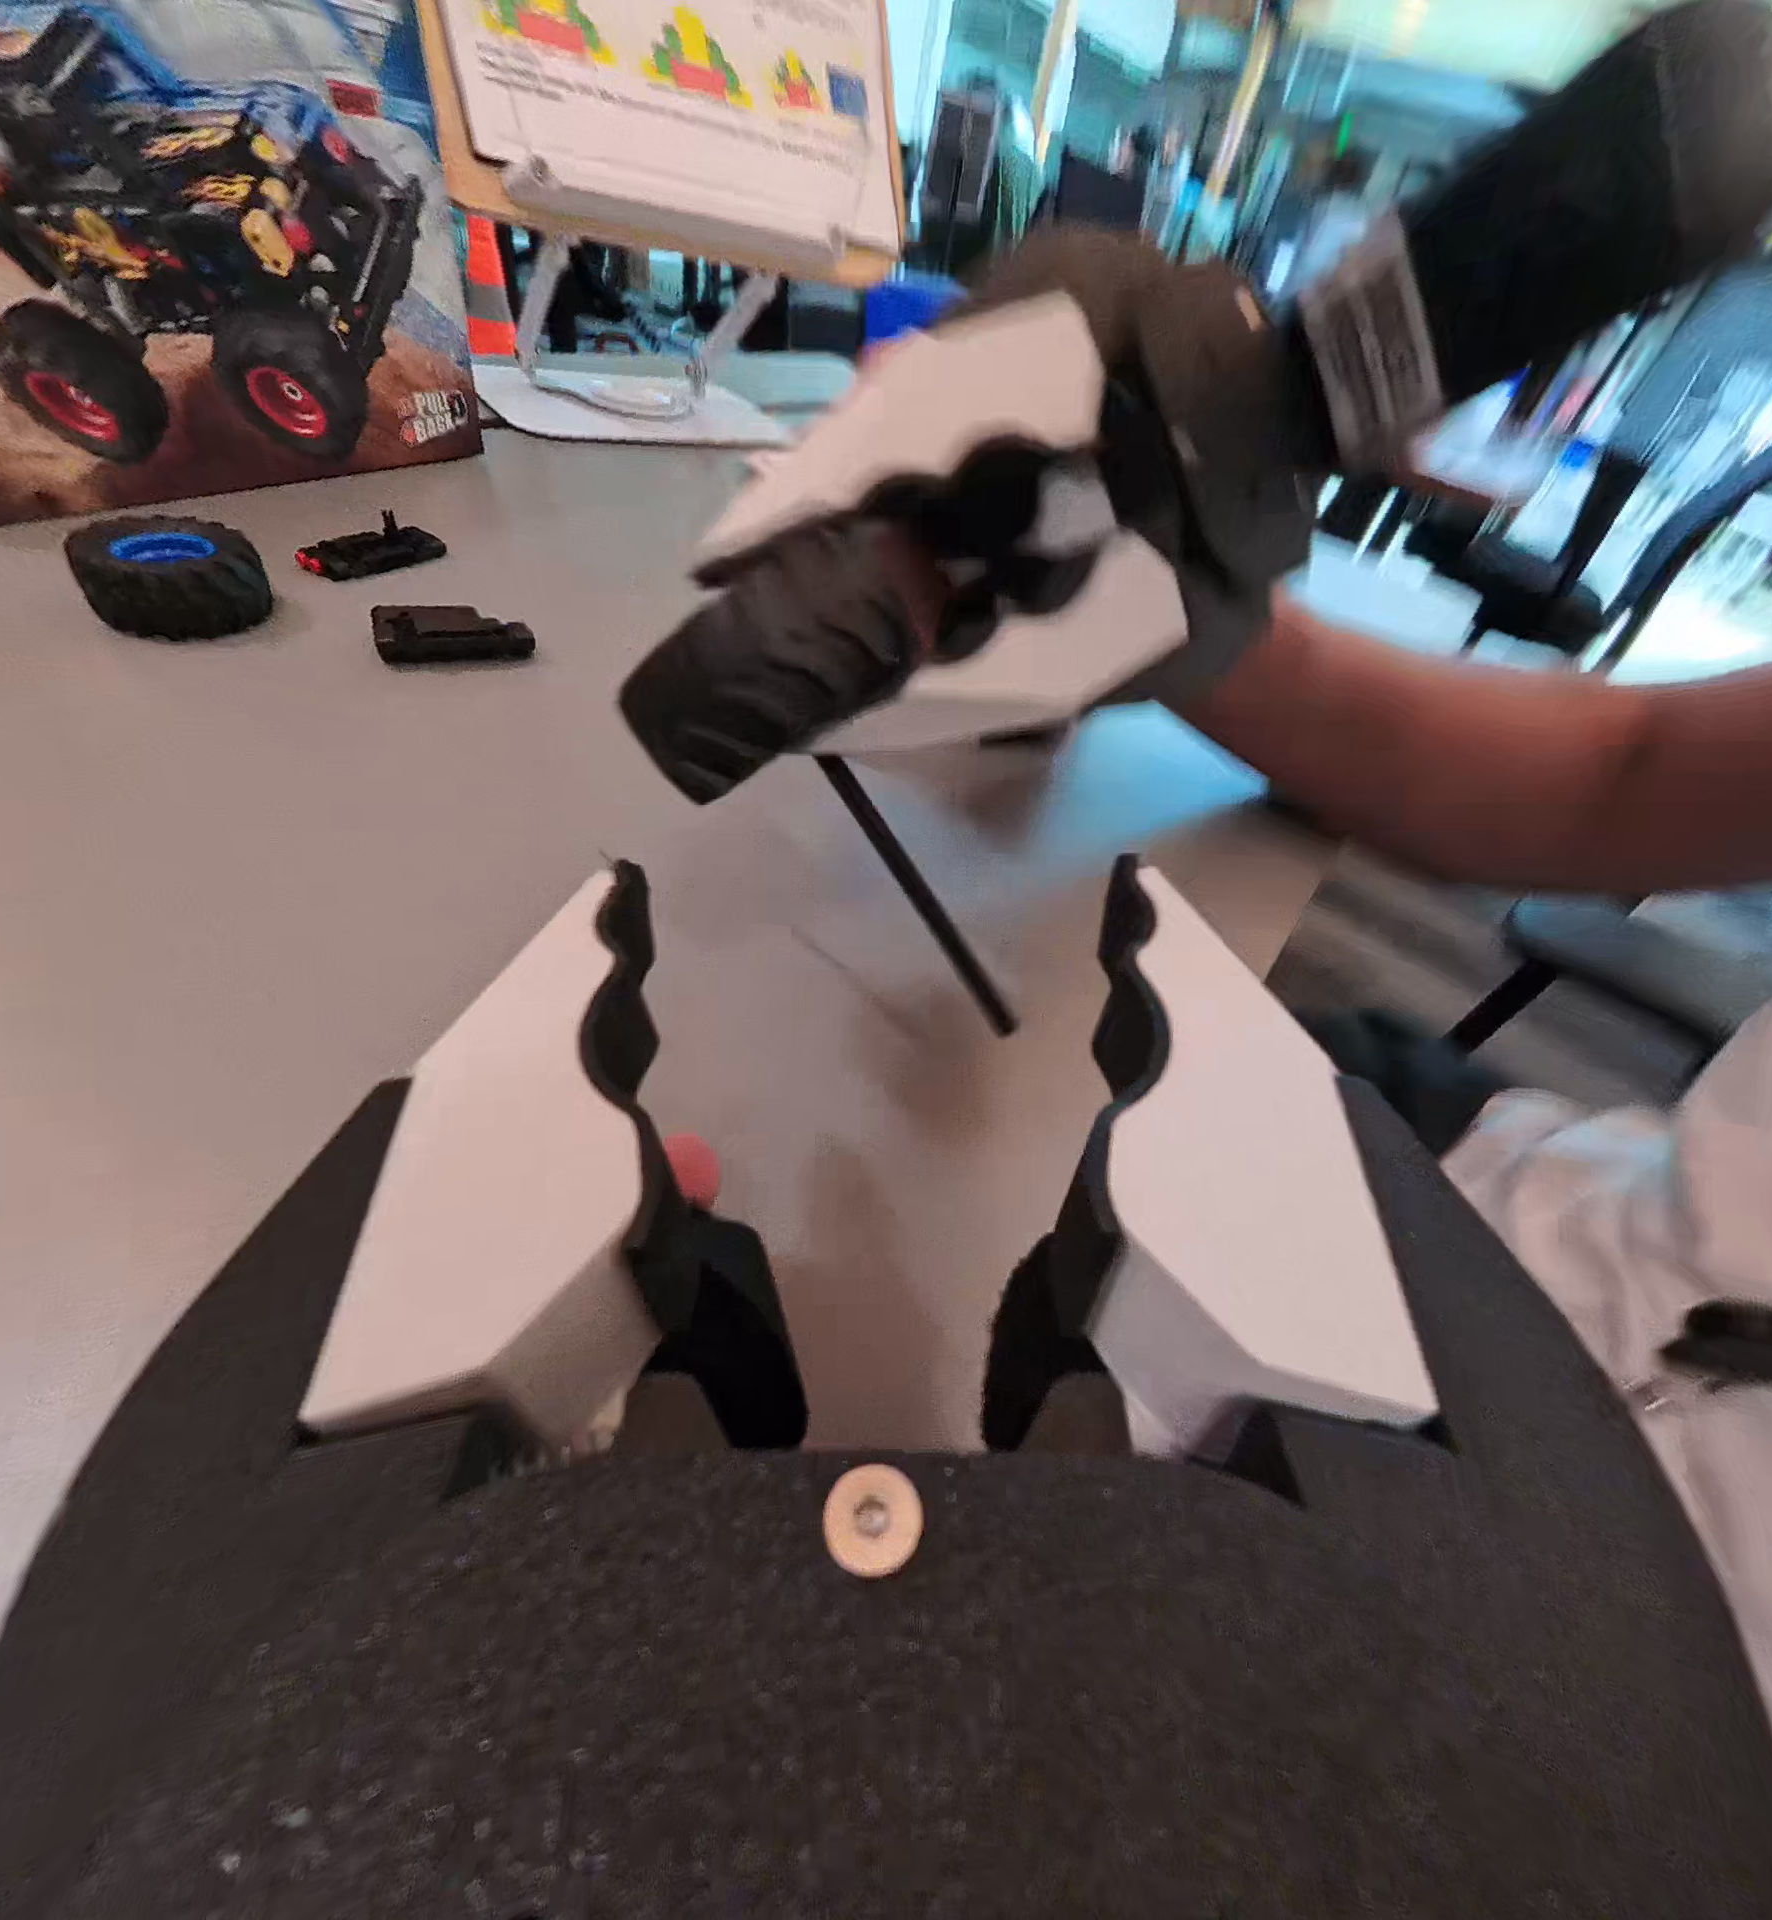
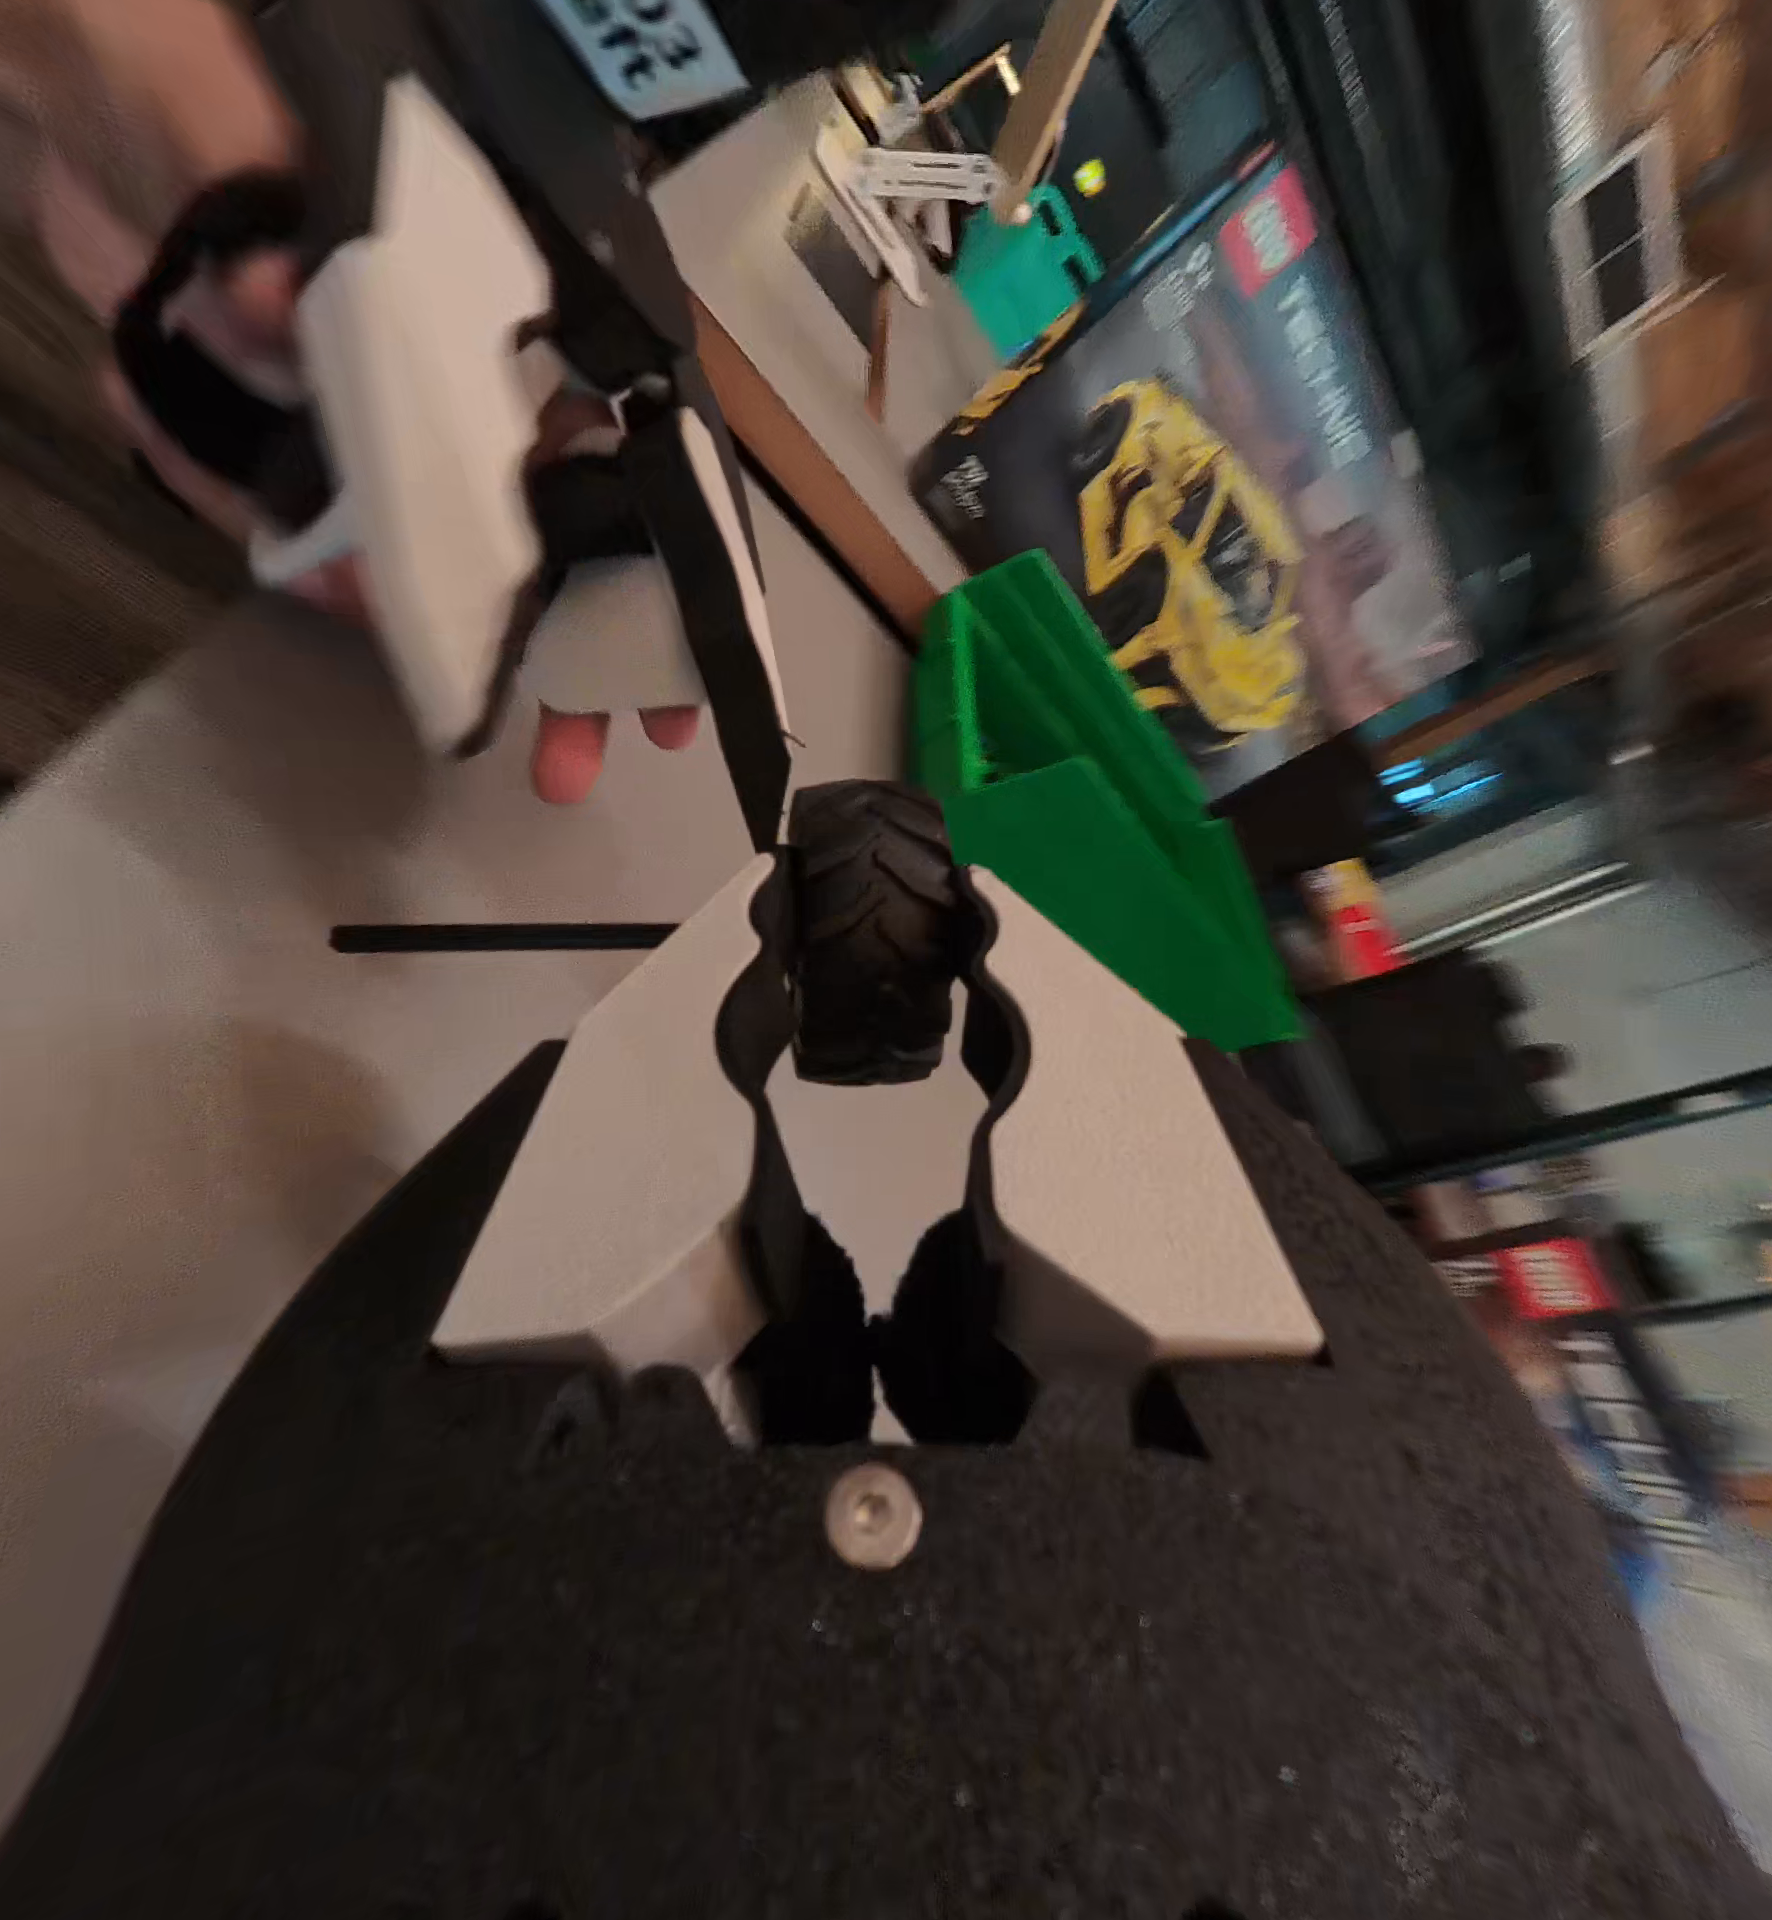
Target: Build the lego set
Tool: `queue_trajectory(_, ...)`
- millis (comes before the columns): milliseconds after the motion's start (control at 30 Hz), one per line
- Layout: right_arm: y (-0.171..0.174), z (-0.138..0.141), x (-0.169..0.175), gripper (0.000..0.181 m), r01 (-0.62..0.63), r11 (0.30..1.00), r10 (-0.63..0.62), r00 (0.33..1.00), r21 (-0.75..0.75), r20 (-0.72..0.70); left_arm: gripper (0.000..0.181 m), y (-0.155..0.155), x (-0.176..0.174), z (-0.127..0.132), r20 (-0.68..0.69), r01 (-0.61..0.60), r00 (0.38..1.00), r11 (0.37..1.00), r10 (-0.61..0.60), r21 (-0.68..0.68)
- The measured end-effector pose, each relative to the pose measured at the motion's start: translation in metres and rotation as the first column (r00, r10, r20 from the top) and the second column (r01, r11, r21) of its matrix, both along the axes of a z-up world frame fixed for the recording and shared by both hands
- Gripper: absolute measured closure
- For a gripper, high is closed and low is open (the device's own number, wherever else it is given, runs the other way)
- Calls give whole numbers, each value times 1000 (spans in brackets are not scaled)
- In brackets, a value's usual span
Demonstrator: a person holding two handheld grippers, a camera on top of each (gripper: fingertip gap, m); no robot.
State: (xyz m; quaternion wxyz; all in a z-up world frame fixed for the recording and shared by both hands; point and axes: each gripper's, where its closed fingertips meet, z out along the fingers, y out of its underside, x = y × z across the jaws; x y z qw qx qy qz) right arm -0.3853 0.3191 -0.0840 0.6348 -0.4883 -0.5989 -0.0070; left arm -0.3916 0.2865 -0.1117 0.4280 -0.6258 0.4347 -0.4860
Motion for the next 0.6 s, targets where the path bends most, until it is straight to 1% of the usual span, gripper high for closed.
queue_trajectory(67,-7,4,-3,153,9,977,-31,995,215,95,103,4,-3,15,116,52,993,989,-36,-139)
queue_trajectory(133,-14,10,-7,153,9,915,-81,984,404,161,107,0,-2,26,204,141,975,961,-92,-239)
queue_trajectory(200,-20,11,-11,153,-15,867,-100,974,498,204,112,-4,0,31,262,206,957,931,-127,-301)
queue_trajectory(267,-26,12,-15,153,-37,825,-110,968,564,225,117,-4,3,34,297,224,947,919,-125,-326)
queue_trajectory(333,-28,14,-16,153,-32,805,-122,968,593,218,130,-1,4,33,311,219,944,916,-111,-337)
queue_trajectory(400,-29,15,-16,153,-33,796,-121,970,605,212,130,0,5,35,331,227,938,908,-106,-352)
queue_trajectory(467,-28,17,-15,153,-28,782,-126,971,623,202,132,2,5,36,339,210,937,911,-84,-355)
queue_trajectory(500,-26,16,-14,153,-17,792,-124,974,610,187,133,4,6,36,334,193,940,917,-70,-350)
queue_trajectory(533,-23,13,-14,153,-6,822,-117,977,569,179,133,6,6,34,324,177,944,923,-61,-341)
queue_trajectory(600,-23,11,-14,150,16,903,-72,991,430,115,134,6,7,35,322,174,945,930,-64,-324)
